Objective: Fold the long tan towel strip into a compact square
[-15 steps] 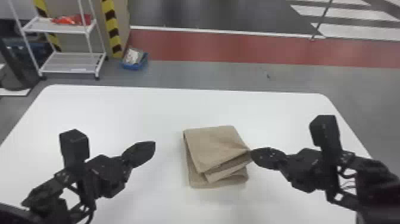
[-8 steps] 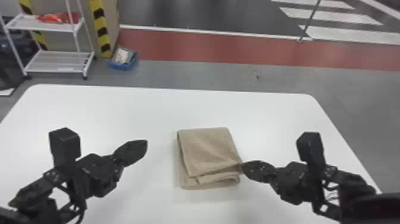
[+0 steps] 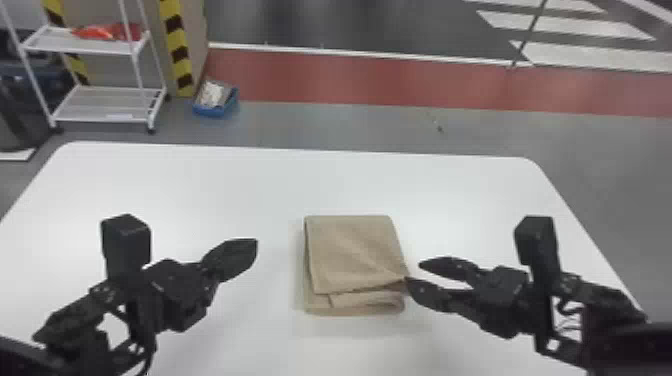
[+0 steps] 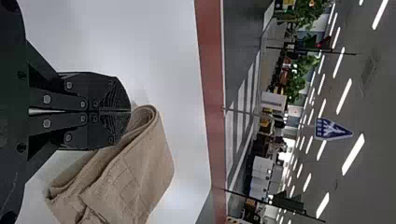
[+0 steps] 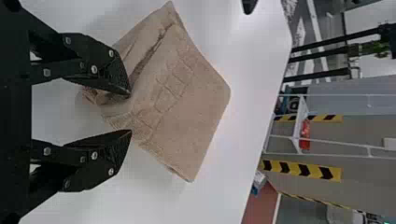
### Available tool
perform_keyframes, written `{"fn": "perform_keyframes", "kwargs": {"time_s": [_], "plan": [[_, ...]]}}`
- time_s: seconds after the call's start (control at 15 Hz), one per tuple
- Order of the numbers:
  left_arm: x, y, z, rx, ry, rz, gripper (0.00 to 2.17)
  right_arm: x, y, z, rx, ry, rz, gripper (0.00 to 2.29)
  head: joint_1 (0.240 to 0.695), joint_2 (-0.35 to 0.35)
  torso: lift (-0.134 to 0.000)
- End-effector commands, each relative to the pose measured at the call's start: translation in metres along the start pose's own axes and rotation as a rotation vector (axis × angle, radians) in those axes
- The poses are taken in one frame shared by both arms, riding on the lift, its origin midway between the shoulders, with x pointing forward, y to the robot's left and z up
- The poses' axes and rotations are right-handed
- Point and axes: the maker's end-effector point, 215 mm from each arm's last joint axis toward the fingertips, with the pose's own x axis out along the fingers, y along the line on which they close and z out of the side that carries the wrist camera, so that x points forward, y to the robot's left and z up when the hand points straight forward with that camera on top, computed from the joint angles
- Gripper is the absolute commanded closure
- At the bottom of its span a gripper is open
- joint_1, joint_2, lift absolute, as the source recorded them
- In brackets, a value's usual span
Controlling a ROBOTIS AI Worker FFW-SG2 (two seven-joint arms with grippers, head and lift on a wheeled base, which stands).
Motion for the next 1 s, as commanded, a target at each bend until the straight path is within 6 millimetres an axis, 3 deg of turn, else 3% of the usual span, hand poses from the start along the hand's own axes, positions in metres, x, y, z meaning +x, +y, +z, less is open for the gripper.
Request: {"fn": "perform_keyframes", "kwargs": {"time_s": [0.0,0.13,0.27,0.33,0.47,0.53,0.67,0.73,0.93], "plan": [[0.001,-0.002,-0.001,-0.001,0.001,-0.002,1.72,-0.028,-0.011,0.027,0.096,-0.137,0.022,0.02,0.695,-0.147,-0.124],[0.001,-0.003,0.002,-0.001,-0.004,-0.005,1.72,-0.041,-0.017,0.037,0.182,-0.219,0.027,0.03,0.695,-0.163,-0.124],[0.001,-0.003,0.001,-0.001,-0.004,-0.003,1.72,-0.034,-0.013,0.036,0.213,-0.237,-0.008,0.24,0.695,-0.179,-0.124],[0.001,-0.002,0.002,-0.001,-0.005,0.000,1.72,-0.027,-0.006,0.036,0.221,-0.237,-0.008,0.44,0.695,-0.184,-0.124],[0.001,-0.001,0.001,0.002,-0.003,0.005,1.72,-0.009,0.012,0.046,0.225,-0.269,0.003,1.23,0.695,-0.174,-0.124],[0.001,-0.001,-0.001,0.004,0.000,0.005,1.72,0.001,0.023,0.045,0.196,-0.245,0.012,1.26,0.695,-0.162,-0.124],[-0.003,0.001,-0.007,0.005,0.013,0.007,1.72,0.013,0.037,0.044,0.071,-0.188,0.025,0.93,0.695,-0.134,-0.124],[-0.006,0.005,-0.009,0.004,0.017,0.013,1.72,0.018,0.050,0.045,-0.004,-0.142,0.072,0.93,0.695,-0.122,-0.124],[-0.012,0.014,-0.012,0.002,0.024,0.028,1.72,0.011,0.052,0.043,-0.138,0.054,0.106,0.92,0.695,-0.059,-0.124]]}}
